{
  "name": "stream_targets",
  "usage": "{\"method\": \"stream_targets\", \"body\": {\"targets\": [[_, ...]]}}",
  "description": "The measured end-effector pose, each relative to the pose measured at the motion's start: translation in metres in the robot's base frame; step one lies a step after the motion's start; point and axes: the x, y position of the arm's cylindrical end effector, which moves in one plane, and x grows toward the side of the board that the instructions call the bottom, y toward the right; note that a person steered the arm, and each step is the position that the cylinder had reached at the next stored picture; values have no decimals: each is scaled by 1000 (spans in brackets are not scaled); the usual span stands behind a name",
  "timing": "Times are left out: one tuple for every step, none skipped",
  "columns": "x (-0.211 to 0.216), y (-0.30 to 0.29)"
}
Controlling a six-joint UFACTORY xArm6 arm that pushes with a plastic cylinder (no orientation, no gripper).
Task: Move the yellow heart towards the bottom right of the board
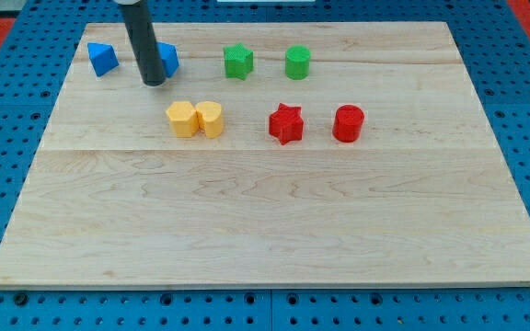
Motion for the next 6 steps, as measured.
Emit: {"method": "stream_targets", "body": {"targets": [[2, 60], [3, 104], [3, 118], [3, 121], [3, 107], [23, 103]]}}
